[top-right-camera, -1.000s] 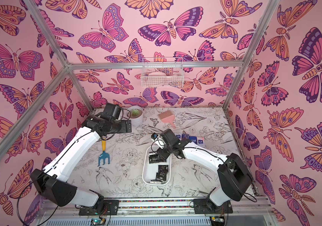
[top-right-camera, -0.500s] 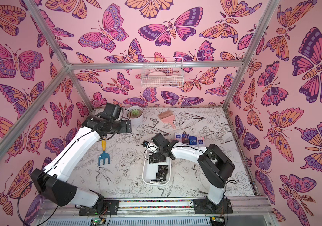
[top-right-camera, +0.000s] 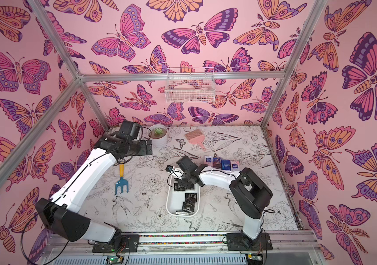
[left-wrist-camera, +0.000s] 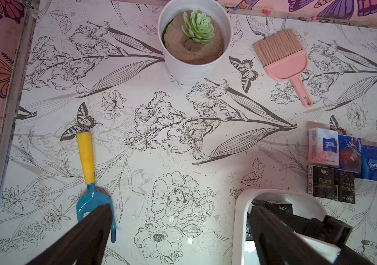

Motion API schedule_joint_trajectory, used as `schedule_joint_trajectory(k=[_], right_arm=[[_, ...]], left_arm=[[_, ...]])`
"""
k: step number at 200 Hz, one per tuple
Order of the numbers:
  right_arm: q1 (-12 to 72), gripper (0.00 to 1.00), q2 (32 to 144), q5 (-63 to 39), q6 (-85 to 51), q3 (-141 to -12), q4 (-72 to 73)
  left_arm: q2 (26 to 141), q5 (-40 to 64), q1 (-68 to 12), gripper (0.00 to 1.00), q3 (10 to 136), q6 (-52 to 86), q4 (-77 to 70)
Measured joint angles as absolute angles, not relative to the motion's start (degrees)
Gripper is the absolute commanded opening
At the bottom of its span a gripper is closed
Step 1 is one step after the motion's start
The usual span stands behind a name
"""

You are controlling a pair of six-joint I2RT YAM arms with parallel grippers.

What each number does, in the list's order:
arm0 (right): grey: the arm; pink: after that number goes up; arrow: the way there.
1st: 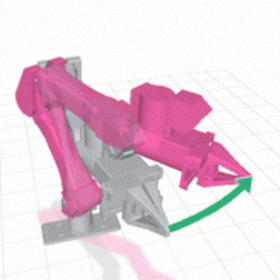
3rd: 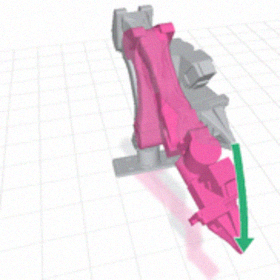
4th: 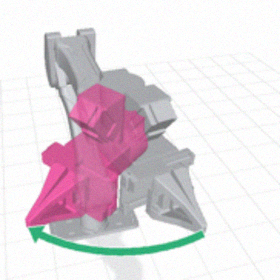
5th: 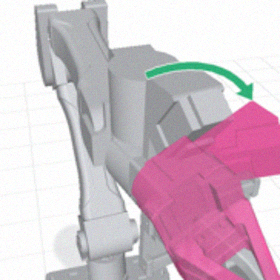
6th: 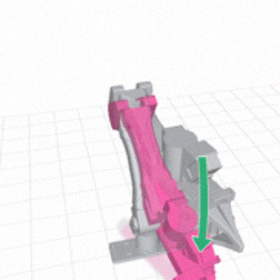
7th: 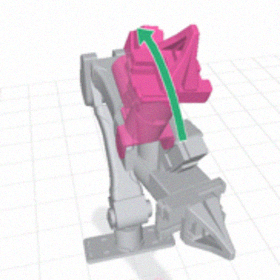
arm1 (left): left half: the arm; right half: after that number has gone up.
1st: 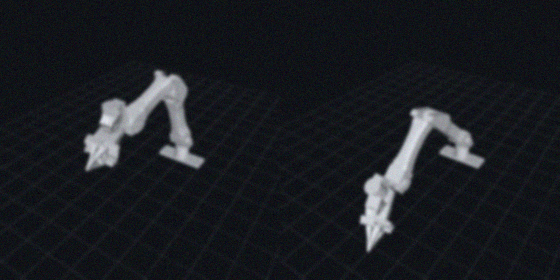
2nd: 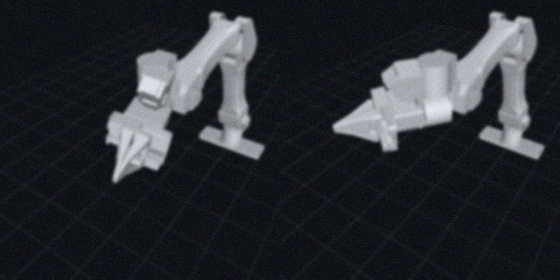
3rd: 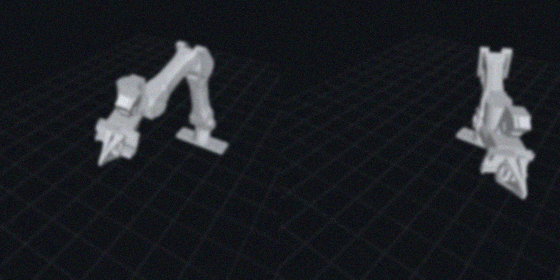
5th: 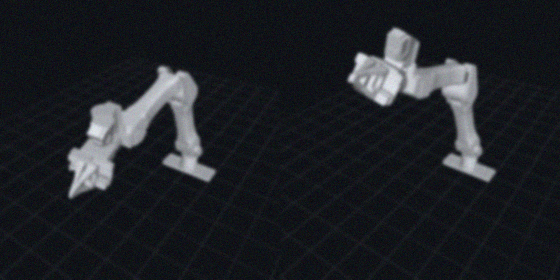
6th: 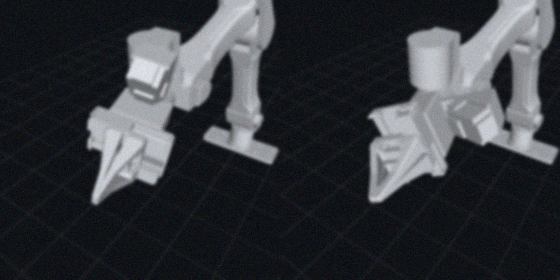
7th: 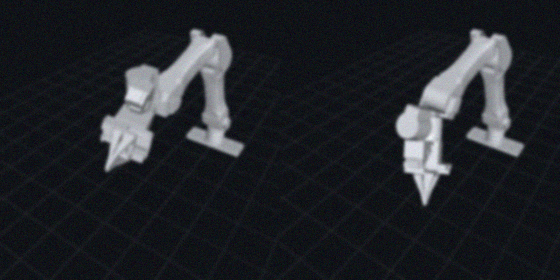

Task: Take the pocket tissues out of the storage box
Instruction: Pick up the pocket tissues from the storage box, then place the pocket tissues at the center of the board.

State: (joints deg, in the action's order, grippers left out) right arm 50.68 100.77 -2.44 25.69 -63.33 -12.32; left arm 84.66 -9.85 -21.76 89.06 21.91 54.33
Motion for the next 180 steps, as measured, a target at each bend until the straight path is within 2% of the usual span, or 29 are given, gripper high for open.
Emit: schedule_joint_trajectory(k=[38,78,108,142,180], right_arm=[[49.1,0.12,92.7,-7.7,22.0,-63.1,-12.9],[37.8,0.14,81.6,-12.1,9.8,-53.7,-7.7],[27.5,0.14,73.9,-9.2,-4.0,-45.5,-5.6],[21.1,0.16,68.6,-3.9,-16.5,-41.4,-8.5],[14.2,0.16,67.7,-4.6,-24.3,-37.1,-11.3]], left_arm=[[84.7,-9.4,-21.8,1.00,89.1,21.9,54.3],[84.7,-9.3,-21.8,1.00,89.2,21.9,54.4],[85.0,-9.0,-21.8,1.00,89.8,21.9,54.5],[85.4,-9.0,-22.0,1.00,90.0,21.9,54.5],[85.7,-9.0,-22.9,1.00,90.1,21.9,54.5]])
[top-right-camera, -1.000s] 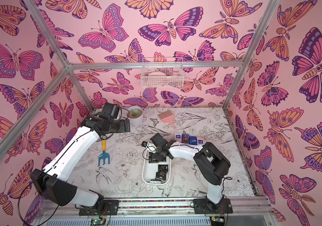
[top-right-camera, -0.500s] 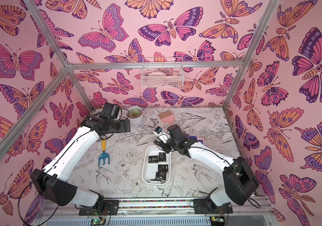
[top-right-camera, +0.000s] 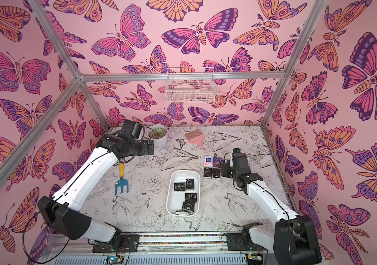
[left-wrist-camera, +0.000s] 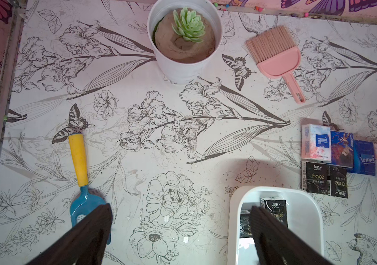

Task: Take the pocket tissues out of the storage box
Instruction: Place the pocket tissues at the center of the board.

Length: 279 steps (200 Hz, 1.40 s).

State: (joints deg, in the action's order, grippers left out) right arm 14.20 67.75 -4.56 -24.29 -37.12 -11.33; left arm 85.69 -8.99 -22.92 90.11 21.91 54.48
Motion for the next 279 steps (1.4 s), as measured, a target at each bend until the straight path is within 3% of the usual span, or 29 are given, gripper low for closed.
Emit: schedule_joint_trajectory(k=[50,118,164,250,279], right_arm=[[8.2,0.16,71.0,-10.6,-28.8,-32.5,-11.5],[6.8,0.21,78.8,-16.1,-30.2,-32.5,-6.6],[6.1,0.36,78.9,-13.3,-29.5,-32.6,-8.5],[6.1,0.38,80.8,-8.3,-26.1,-36.4,-13.8],[6.1,0.44,83.0,-8.2,-25.2,-37.8,-14.3]], left_arm=[[85.8,-9.0,-23.1,1.00,90.2,21.9,54.5],[86.0,-9.0,-23.3,1.00,90.2,21.9,54.5],[86.4,-9.0,-23.4,1.00,90.9,21.9,54.5],[86.9,-9.0,-24.4,1.00,91.7,22.0,54.5],[86.9,-9.1,-24.4,1.00,91.7,22.0,54.5]])
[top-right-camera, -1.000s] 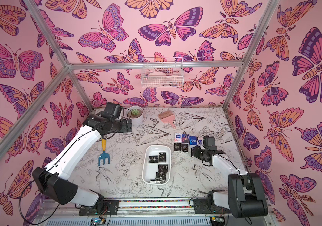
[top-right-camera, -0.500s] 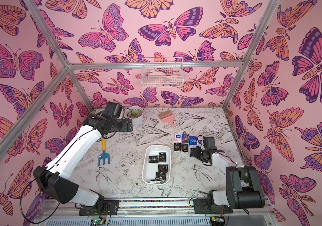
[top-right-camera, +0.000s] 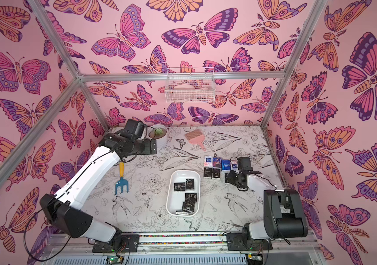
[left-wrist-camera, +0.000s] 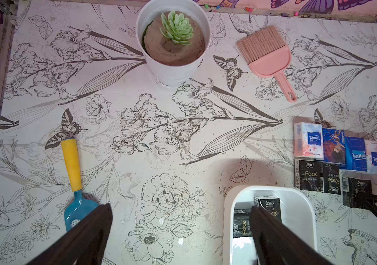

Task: Take the pocket tissues out of the storage box
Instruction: Place the pocket tissues at the center of the board.

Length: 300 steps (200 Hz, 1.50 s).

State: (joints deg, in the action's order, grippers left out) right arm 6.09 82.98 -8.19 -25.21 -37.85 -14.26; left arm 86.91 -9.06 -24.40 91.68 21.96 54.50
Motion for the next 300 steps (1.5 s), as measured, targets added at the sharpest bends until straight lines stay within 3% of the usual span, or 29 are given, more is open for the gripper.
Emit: schedule_joint_trajectory(k=[199,300], right_arm=[[7.9,0.40,88.5,-11.7,-23.3,-42.2,-12.9],[8.0,0.55,84.7,-11.7,-22.8,-43.8,-17.4]], left_arm=[[86.9,-9.5,-24.4,1.00,91.7,22.0,54.5],[86.9,-9.5,-24.4,1.00,92.0,22.0,54.5]])
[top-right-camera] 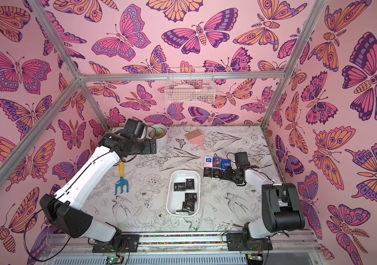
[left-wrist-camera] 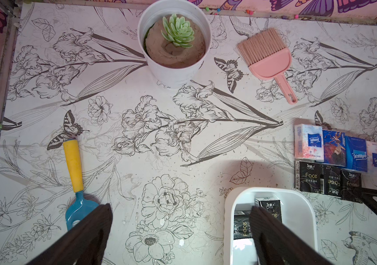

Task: Take the pocket tissues out of the storage box
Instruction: Place the pocket tissues at the center of the board.

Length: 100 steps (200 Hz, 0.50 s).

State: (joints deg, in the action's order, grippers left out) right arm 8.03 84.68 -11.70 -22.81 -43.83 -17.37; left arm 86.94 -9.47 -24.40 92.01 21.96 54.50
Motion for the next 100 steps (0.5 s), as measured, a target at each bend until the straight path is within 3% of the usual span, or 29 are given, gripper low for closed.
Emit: schedule_joint_trajectory(k=[66,100], right_arm=[[8.6,0.61,79.8,-10.1,-21.2,-48.7,-22.4],[14.7,0.61,78.2,-9.0,-19.8,-51.4,-25.0]], left_arm=[[86.9,-9.5,-24.4,1.00,92.2,22.0,54.5],[87.0,-9.5,-24.4,1.00,92.6,22.0,54.5]])
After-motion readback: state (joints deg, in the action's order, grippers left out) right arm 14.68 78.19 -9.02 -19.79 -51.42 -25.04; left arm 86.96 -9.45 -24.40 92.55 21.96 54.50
